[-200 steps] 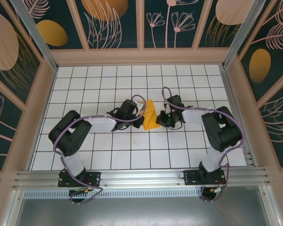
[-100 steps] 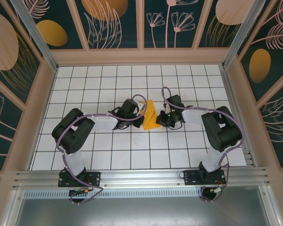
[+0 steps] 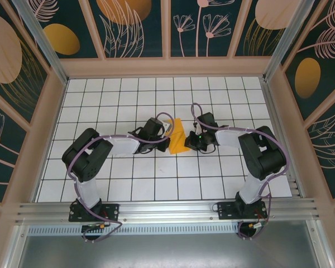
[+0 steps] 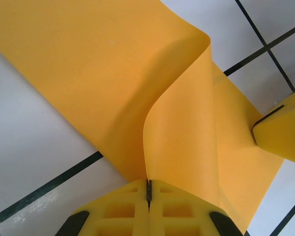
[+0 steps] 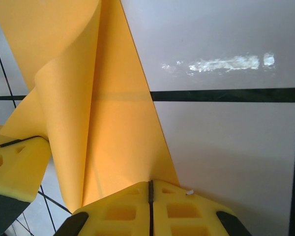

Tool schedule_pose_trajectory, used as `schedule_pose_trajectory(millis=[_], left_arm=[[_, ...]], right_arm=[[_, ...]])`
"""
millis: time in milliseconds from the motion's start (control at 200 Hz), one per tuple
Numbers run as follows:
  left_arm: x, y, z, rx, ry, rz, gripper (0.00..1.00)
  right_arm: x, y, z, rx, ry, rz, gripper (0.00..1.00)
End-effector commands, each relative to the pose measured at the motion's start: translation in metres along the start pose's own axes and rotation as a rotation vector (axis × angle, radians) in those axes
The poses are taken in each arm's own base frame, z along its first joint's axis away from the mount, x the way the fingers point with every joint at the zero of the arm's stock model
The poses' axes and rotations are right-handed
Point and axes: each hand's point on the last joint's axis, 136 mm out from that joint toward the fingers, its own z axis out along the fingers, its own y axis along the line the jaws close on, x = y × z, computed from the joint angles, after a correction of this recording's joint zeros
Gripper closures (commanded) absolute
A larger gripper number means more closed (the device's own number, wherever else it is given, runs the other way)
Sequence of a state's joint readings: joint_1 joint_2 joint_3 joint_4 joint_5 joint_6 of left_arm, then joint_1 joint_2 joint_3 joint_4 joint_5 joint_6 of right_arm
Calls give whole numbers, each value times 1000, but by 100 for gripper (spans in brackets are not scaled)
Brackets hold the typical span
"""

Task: Fold a paper plane with a square sheet of paper (fold left side to right side)
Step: Fold the triangle a second time at the center of the table.

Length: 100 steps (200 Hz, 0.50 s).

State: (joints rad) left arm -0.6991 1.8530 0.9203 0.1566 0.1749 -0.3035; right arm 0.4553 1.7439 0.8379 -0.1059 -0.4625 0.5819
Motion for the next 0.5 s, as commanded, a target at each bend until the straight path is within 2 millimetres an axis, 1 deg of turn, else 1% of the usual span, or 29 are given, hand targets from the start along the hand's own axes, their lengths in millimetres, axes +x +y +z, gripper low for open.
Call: schedule_pose_trajectory(millis=[0,135,305,375,495], left_arm=[[0,6,6,-14,13,6,100],[4,6,9,-10,23,2,100],[8,7,13,-9,39,0,100],[10,8,13,-13,43,1,100],[11,10,12,-19,44,-1,100]], right_arm=[[23,-27,13,113,77,28,90],[21,-23,13,99,75,24,90],[13,-8,6,54,46,-6,87],[5,-1,-2,44,17,-18,85],[-10,16,-22,-6,-46,-31,84]])
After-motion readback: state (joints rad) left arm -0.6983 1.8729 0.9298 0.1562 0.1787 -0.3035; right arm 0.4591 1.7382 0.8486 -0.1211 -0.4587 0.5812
